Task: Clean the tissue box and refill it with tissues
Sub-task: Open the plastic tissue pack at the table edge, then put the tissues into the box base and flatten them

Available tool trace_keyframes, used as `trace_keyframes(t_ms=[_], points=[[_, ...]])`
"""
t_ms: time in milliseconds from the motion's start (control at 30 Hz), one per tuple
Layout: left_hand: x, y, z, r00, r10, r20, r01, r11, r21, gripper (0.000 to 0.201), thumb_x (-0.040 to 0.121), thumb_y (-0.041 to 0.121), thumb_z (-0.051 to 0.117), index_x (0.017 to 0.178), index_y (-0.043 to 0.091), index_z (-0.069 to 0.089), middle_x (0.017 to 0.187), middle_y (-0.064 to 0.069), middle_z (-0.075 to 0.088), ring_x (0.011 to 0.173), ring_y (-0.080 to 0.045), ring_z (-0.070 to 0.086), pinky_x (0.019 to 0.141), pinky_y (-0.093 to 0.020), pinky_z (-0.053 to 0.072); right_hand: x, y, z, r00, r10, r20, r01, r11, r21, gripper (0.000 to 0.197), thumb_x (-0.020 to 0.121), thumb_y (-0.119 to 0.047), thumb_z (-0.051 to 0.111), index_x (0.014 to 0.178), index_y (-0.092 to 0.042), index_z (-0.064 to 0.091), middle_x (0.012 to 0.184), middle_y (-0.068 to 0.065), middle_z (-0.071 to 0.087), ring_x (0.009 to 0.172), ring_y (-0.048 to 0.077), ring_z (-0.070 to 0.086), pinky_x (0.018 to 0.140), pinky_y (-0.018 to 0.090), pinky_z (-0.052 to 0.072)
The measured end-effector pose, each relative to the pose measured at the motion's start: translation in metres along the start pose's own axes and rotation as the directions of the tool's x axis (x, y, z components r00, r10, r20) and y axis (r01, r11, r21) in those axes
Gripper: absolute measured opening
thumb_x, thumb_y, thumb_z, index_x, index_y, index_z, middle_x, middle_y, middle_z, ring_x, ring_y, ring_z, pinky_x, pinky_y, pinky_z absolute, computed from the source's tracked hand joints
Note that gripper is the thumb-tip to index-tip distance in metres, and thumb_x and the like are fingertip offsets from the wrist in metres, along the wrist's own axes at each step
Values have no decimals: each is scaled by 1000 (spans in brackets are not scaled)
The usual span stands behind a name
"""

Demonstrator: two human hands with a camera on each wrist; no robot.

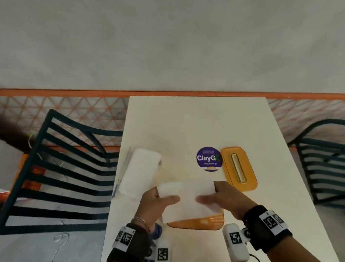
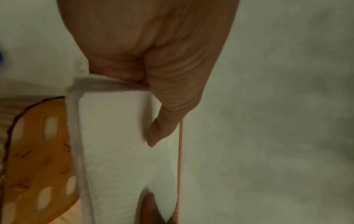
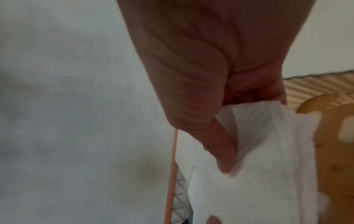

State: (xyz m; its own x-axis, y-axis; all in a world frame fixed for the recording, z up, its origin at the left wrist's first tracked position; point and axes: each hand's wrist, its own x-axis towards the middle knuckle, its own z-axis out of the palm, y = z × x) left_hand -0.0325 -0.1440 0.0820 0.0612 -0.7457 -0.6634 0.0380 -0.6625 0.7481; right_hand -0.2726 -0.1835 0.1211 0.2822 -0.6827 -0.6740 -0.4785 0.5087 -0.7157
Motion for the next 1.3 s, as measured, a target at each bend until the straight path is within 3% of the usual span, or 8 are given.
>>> trace_keyframes(t_ms=[133, 333, 500, 700, 800, 933, 1100, 1300], points=[[18, -13, 18, 997, -2, -77, 22, 967, 256, 65, 54, 28, 92, 113, 17, 68, 105, -1, 76, 97, -21, 73, 93, -45, 59, 0, 42, -5, 990, 108, -86, -112, 993, -45, 35, 76, -30, 85, 108, -18, 75, 101, -3, 79, 99, 21, 73, 98, 44, 57], [16, -13, 45, 988, 80, -130, 25, 758, 652, 43, 76, 24, 80, 112, 14, 57, 99, 2, 63, 89, -16, 59, 70, -21, 44, 11, 56, 10, 939, 156, -305, -251, 919, -305, 40, 74, -35, 84, 101, -10, 67, 100, 4, 68, 87, 21, 63, 60, 21, 45], [22, -12, 57, 983, 109, -146, 52, 601, 798, 20, 79, 18, 71, 77, 13, 52, 72, 5, 53, 64, -12, 51, 48, -20, 33, 19, 48, 22, 928, 144, -344, -284, 870, -403, 49, 80, -23, 83, 120, -6, 60, 121, 9, 64, 104, 23, 62, 80, 24, 51], [16, -4, 64, 985, 113, -130, 57, 500, 864, 25, 80, 21, 69, 101, 8, 67, 77, 4, 61, 78, -21, 61, 66, -26, 47, 22, 42, 25, 928, 130, -350, -289, 843, -454, 59, 77, -30, 88, 124, -7, 60, 123, 9, 65, 111, 26, 65, 94, 31, 55], [4, -3, 56, 974, 181, -136, 50, 414, 909, 44, 84, 34, 69, 122, 16, 61, 111, -2, 70, 103, -24, 67, 81, -29, 51, 15, 41, 17, 918, 87, -387, -281, 831, -480, 54, 78, -33, 87, 119, -8, 62, 116, 7, 66, 104, 25, 66, 90, 31, 55], [-5, -10, 50, 916, 386, 106, -237, 308, 922, 38, 92, 22, 65, 129, 34, 61, 133, 12, 61, 120, -12, 60, 95, -24, 46, 11, 52, 10, 914, -106, -392, -161, 792, -589, 34, 84, -17, 77, 117, -20, 68, 112, 2, 71, 95, 19, 69, 84, 27, 58], [22, -12, 51, 915, 60, 399, -403, 156, 902, 45, 95, 9, 60, 134, 30, 62, 143, 8, 55, 136, -15, 49, 111, -29, 42, 17, 57, 24, 985, -151, -89, 28, 637, -771, 47, 96, -10, 63, 142, -15, 53, 145, 5, 52, 135, 24, 48, 113, 31, 37], [44, -10, 62, 887, -167, 430, -452, -130, 882, 41, 98, 14, 56, 139, 20, 60, 147, -3, 54, 138, -24, 48, 115, -35, 40, 32, 51, 38, 999, -40, 16, 34, 526, -850, 37, 95, -7, 61, 132, -6, 61, 133, 14, 62, 121, 32, 61, 104, 39, 52]])
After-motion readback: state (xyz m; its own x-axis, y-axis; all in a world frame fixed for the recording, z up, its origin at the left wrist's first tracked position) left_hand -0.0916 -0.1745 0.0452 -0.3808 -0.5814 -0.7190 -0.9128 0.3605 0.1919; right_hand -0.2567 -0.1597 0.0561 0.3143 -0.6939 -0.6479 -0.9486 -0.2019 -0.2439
